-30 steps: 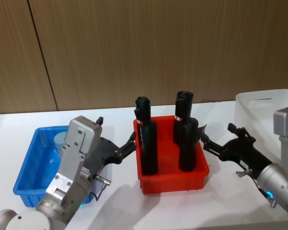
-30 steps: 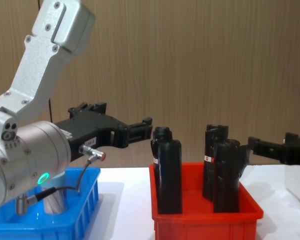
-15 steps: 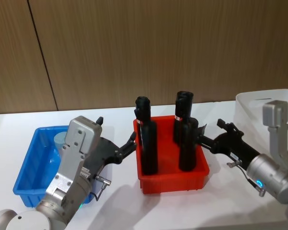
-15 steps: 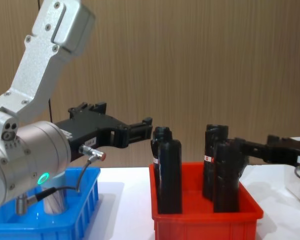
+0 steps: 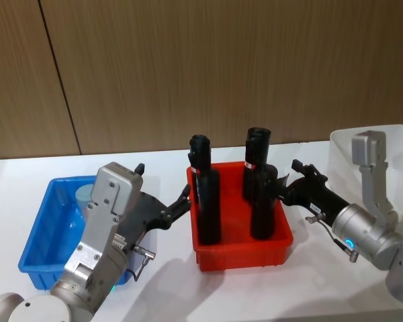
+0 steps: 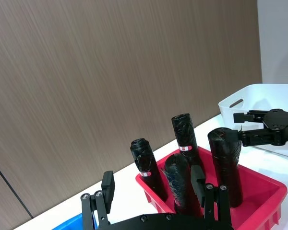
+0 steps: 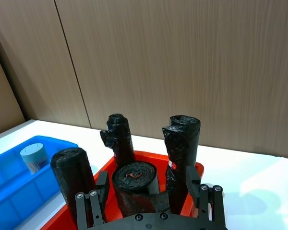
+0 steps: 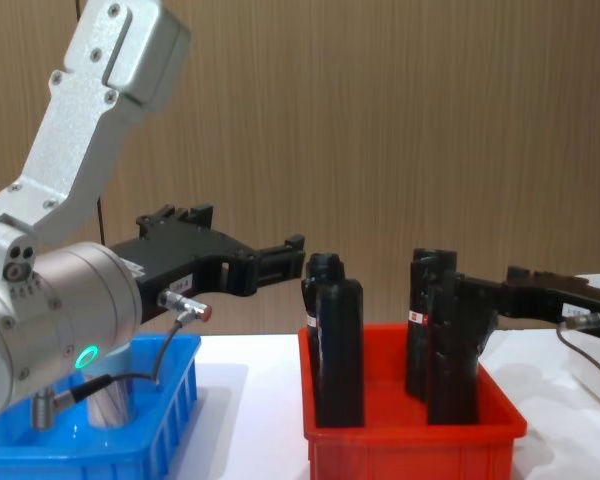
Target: Pick the cotton swabs from the blue box and place them into the white box.
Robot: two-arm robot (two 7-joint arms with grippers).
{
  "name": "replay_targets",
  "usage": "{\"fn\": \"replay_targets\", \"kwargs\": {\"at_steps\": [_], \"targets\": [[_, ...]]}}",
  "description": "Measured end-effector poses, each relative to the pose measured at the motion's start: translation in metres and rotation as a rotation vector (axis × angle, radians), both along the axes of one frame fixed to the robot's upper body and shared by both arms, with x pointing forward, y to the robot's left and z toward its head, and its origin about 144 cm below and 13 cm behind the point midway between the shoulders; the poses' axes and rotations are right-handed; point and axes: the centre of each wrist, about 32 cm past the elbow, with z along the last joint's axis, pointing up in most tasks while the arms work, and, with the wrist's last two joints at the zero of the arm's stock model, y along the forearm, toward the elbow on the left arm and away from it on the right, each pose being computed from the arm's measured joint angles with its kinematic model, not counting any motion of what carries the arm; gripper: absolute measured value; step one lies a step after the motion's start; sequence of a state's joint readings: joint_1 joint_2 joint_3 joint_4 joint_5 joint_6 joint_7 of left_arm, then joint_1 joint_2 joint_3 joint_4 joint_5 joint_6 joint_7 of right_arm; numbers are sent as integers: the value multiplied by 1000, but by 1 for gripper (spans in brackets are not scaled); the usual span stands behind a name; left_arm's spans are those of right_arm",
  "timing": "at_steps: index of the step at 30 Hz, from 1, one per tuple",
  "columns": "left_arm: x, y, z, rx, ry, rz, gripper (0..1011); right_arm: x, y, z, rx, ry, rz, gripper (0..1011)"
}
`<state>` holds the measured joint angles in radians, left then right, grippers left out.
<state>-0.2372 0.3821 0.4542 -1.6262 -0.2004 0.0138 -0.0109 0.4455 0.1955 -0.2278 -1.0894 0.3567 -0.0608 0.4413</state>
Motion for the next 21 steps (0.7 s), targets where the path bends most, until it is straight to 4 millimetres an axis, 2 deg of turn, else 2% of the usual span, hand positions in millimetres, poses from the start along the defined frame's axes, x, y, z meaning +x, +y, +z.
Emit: {"fn": "replay_targets", "kwargs": {"at_steps": [21], "targets": [[0,0,0,0,0,0,1004,15,6,0,-3,8,21,1002]]}}
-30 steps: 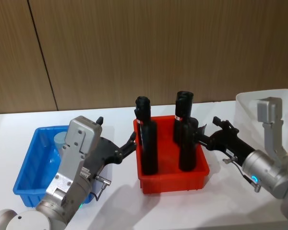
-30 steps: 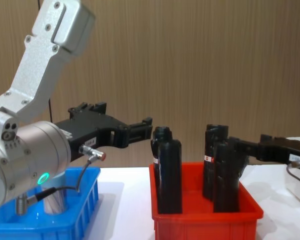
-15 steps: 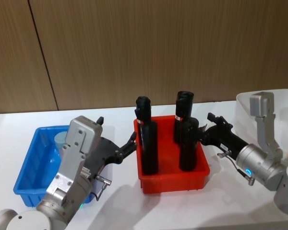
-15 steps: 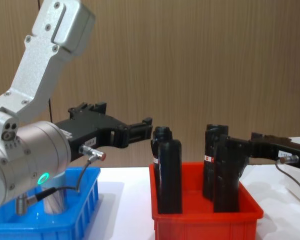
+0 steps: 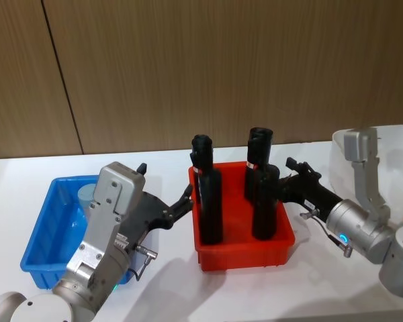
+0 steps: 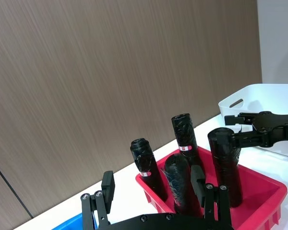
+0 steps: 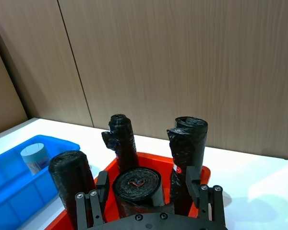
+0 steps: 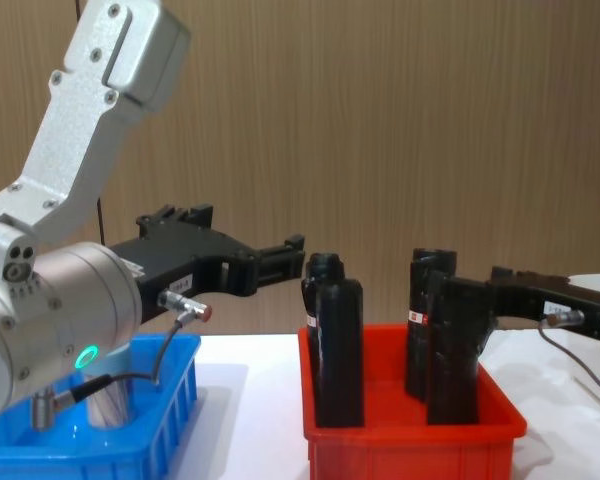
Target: Pick the cotton swabs from the blue box and place them into the white box.
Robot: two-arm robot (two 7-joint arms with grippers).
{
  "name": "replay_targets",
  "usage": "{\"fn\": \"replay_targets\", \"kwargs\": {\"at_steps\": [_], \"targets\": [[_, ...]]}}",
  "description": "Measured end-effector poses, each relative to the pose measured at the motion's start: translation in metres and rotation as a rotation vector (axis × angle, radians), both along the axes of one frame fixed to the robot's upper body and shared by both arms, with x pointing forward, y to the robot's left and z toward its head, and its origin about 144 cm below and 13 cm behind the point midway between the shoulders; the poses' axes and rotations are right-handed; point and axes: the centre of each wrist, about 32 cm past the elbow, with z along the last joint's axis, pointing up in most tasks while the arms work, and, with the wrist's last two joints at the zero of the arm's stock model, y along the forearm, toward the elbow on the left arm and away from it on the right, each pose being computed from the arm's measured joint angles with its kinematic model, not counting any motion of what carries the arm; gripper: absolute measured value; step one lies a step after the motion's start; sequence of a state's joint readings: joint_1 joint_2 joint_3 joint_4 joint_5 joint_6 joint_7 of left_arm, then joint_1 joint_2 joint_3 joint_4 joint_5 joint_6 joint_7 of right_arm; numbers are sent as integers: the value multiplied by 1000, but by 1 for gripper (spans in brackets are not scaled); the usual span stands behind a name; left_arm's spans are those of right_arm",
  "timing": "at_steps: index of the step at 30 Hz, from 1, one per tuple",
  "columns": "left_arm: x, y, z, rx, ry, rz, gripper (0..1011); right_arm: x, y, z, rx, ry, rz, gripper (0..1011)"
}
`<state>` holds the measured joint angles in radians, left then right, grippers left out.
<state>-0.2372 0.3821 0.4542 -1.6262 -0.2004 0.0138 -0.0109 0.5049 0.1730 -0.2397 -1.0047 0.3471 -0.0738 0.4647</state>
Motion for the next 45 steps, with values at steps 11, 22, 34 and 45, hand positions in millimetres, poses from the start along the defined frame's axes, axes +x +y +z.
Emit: {"fn": "replay_targets", "kwargs": {"at_steps": [11,22,34,45], "targets": [[0,0,0,0,0,0,1004,6,6,-3,-5,9,24,1001],[0,0,0,0,0,0,1004,13,9,-7,-13,21,37,945],[0,0,0,0,0,0,1004,17,10,-11,-28,17,48,622],[0,0,0,0,0,0,1004,14,11,-5,-28,-16,55,547]]}}
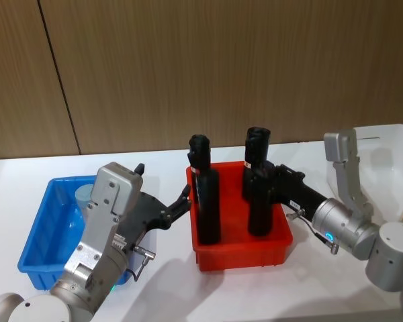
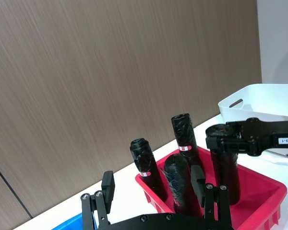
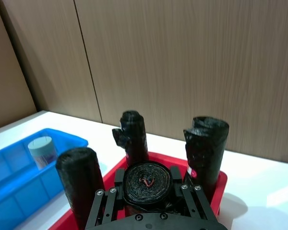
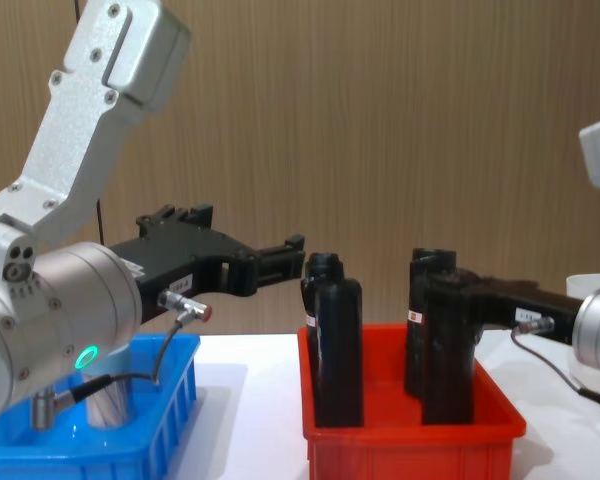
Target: Pick the cotton swabs from the blue box and place them into the white box.
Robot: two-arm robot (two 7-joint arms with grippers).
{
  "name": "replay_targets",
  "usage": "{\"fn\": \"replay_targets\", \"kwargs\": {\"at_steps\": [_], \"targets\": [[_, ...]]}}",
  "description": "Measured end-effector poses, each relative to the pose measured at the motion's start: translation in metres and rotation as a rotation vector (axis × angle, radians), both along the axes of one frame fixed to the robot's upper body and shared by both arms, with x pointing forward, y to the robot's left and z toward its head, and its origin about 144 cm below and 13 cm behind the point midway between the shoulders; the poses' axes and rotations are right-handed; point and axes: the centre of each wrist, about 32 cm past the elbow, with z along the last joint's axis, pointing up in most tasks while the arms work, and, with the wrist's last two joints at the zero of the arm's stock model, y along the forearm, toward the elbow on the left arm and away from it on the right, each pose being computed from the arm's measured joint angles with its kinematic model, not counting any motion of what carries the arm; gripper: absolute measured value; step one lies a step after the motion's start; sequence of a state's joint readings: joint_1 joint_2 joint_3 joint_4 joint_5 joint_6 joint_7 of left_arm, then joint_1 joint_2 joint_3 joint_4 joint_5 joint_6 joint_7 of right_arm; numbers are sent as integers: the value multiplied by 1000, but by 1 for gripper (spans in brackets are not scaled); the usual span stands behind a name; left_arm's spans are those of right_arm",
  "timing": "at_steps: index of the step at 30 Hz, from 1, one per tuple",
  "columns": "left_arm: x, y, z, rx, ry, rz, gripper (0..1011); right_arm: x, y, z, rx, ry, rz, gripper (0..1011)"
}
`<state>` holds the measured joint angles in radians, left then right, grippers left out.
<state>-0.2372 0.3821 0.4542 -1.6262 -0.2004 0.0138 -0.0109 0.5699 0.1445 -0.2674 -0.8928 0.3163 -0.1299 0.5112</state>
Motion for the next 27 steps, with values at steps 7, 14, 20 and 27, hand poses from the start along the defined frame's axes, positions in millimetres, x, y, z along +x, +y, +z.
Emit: {"fn": "replay_targets", "kwargs": {"at_steps": [7,14,20,27], "targets": [[0,0,0,0,0,0,1004,-7,0,16,8,-50,-2,547],[0,0,0,0,0,0,1004,-17,-3,43,13,-116,-16,547],[0,0,0,0,0,0,1004,-29,-9,67,9,-169,-50,547],[0,0,0,0,0,0,1004,-43,-23,88,-6,-213,-120,547]]}}
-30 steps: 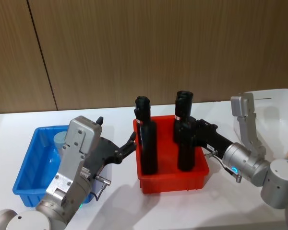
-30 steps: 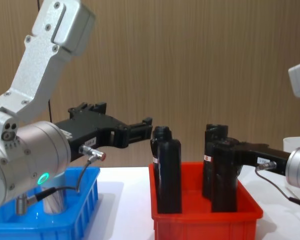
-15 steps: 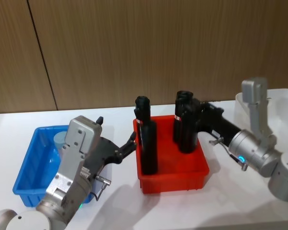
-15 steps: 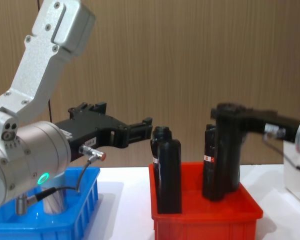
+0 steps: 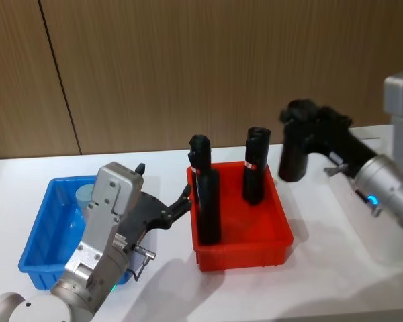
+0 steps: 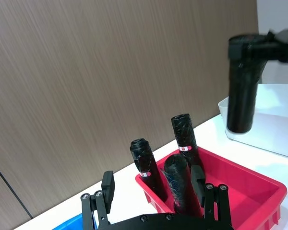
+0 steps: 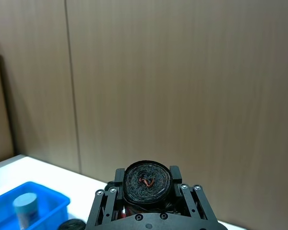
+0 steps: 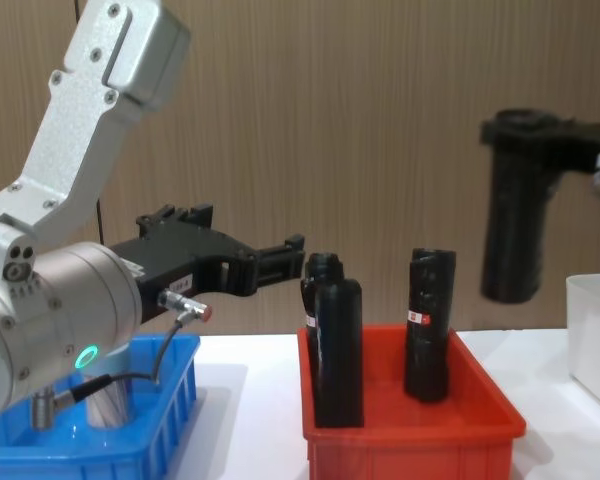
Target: Pick the cotton swabs from the blue box and place them into the white box.
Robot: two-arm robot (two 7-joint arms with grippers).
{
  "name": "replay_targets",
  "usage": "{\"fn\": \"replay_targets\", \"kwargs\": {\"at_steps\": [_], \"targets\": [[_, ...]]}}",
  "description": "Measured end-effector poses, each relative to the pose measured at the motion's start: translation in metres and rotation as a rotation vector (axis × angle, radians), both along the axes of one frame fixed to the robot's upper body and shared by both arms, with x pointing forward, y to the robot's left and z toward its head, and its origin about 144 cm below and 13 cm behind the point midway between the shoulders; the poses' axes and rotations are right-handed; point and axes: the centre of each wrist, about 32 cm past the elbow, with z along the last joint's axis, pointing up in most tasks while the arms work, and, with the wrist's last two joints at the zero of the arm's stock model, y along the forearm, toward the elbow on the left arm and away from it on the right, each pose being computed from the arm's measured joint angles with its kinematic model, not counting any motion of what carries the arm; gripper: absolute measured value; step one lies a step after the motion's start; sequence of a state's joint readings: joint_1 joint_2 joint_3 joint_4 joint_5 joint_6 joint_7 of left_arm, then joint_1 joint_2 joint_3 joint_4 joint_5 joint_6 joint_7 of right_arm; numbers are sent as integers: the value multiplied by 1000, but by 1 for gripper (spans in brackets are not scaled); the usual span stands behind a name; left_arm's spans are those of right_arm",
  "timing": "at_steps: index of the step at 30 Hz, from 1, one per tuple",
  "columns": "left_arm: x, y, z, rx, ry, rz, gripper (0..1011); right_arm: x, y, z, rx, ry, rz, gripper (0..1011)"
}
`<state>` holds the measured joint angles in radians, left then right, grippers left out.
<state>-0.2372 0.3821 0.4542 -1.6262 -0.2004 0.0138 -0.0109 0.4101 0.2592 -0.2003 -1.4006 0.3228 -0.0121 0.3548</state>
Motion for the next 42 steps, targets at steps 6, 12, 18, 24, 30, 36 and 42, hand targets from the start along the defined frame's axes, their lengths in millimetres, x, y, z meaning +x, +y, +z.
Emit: {"fn": "replay_targets", "kwargs": {"at_steps": [6,12,18,24,30,36,42], "targets": [[0,0,0,0,0,0,1004,-11,-14,13,-14,-29,-66,547],[0,0,0,0,0,0,1004,-23,-34,24,-30,-47,-163,547],[0,0,0,0,0,0,1004,-31,-51,28,-48,-47,-238,547],[0,0,0,0,0,0,1004,-37,-66,26,-66,-26,-303,547],[0,0,0,0,0,0,1004,-38,-78,21,-75,1,-347,547],[0,0,0,0,0,0,1004,-39,-86,16,-77,20,-370,664],[0,0,0,0,0,0,1004,-39,-92,12,-75,30,-383,818]]}}
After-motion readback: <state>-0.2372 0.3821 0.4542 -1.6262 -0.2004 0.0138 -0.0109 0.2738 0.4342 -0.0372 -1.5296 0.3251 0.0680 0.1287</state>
